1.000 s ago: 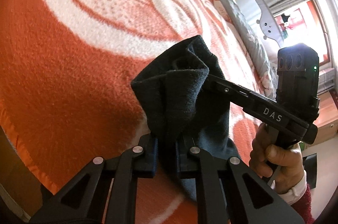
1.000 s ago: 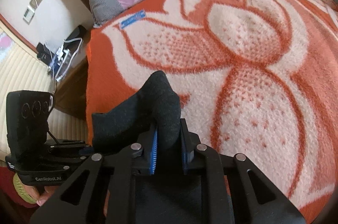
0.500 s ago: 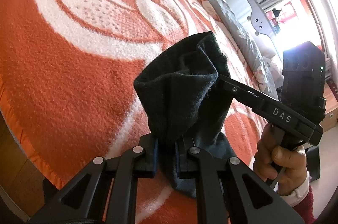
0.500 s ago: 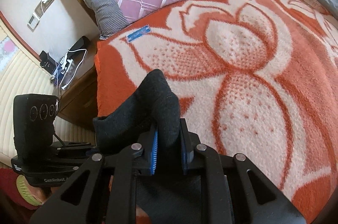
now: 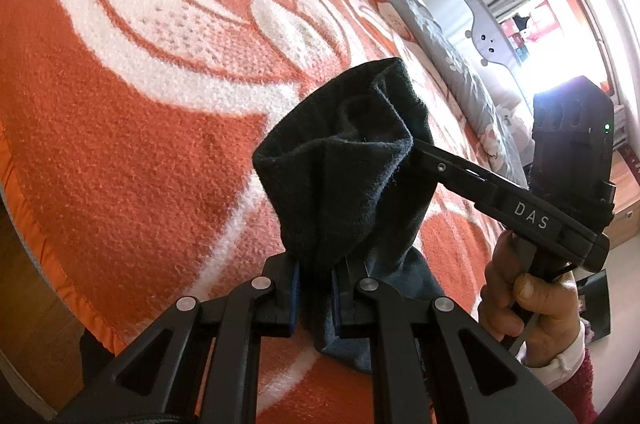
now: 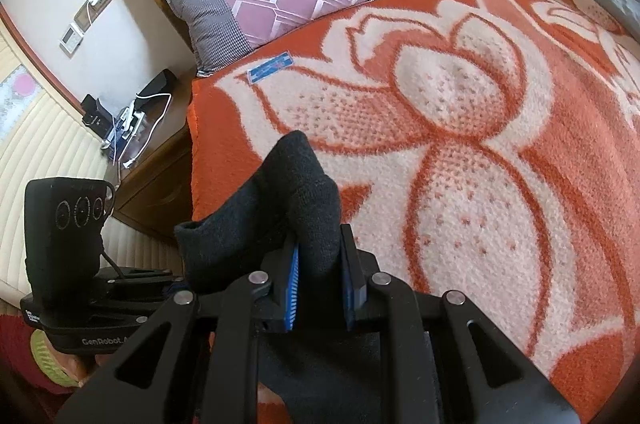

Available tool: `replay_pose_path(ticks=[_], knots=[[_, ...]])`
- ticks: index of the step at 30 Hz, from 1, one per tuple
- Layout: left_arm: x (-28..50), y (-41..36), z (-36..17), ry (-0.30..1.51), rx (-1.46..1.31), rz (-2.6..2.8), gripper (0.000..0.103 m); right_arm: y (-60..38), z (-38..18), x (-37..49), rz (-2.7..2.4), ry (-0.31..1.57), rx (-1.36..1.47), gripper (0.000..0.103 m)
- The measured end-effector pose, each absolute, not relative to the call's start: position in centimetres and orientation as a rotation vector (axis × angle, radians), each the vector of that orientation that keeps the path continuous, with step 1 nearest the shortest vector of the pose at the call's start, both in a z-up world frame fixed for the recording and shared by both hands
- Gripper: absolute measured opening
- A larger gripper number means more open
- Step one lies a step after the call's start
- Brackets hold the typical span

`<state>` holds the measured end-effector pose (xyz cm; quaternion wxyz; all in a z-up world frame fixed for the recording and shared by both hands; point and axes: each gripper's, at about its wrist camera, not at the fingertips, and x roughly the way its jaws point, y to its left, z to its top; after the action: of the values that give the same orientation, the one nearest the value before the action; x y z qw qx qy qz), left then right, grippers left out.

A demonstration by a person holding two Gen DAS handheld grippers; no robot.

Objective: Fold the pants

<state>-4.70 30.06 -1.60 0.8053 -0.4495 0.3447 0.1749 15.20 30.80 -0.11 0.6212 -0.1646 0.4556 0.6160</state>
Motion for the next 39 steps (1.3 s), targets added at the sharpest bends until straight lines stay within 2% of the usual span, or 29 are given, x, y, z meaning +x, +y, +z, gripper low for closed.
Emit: replay_pose_path(ticks=[39], knots=[[-3.8,27.7,0.8,0.736,-0.903,0.351,0.010,27.0,1.8,16.2,1.444,1.022,-0.318,0.019]])
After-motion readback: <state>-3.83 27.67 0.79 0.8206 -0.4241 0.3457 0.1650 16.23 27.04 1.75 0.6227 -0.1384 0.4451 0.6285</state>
